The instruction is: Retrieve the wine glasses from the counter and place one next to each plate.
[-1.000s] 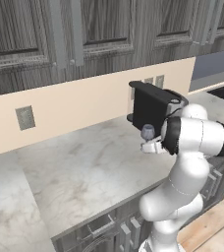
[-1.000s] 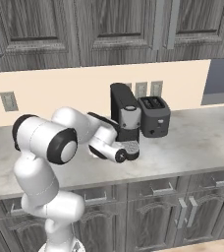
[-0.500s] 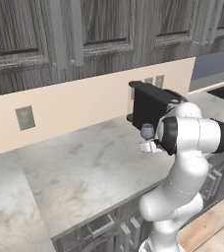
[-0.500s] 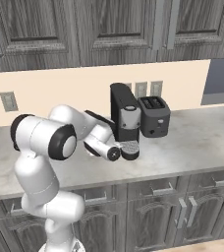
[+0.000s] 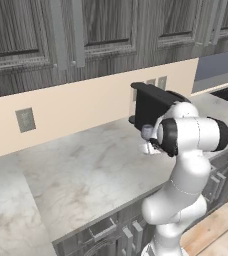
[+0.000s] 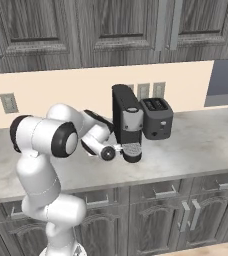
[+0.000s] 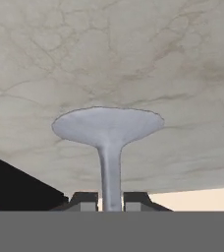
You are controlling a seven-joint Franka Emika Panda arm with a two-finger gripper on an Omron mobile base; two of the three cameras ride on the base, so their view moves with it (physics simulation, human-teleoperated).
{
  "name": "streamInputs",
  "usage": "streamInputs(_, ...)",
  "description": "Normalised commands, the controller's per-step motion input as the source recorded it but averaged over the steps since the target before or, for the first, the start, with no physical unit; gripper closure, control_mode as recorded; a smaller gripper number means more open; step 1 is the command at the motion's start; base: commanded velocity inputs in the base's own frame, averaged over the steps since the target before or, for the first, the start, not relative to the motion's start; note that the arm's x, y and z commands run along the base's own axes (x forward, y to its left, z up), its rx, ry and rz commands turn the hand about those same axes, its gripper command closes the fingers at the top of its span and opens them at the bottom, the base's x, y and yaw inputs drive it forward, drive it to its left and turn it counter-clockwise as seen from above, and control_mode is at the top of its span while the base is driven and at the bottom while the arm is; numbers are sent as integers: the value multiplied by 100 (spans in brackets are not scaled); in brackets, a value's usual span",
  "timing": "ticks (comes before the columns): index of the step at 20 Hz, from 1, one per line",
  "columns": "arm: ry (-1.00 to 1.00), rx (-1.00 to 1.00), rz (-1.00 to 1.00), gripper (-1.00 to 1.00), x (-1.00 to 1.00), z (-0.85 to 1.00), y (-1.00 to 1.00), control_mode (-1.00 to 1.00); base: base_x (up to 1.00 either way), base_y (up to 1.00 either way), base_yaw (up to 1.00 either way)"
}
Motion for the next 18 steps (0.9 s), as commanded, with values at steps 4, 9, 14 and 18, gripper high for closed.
streamInputs(4, -6, 0, -2, 100, -9, 0, 10, -100, 0, 0, 0)
streamInputs(9, -18, 1, 0, 100, -50, 33, 0, -100, 0, 0, 0)
streamInputs(14, -3, 9, 0, 100, -64, 85, 0, -100, 0, 0, 0)
streamInputs(18, 7, 12, 0, 100, -66, 99, 0, -100, 0, 0, 0)
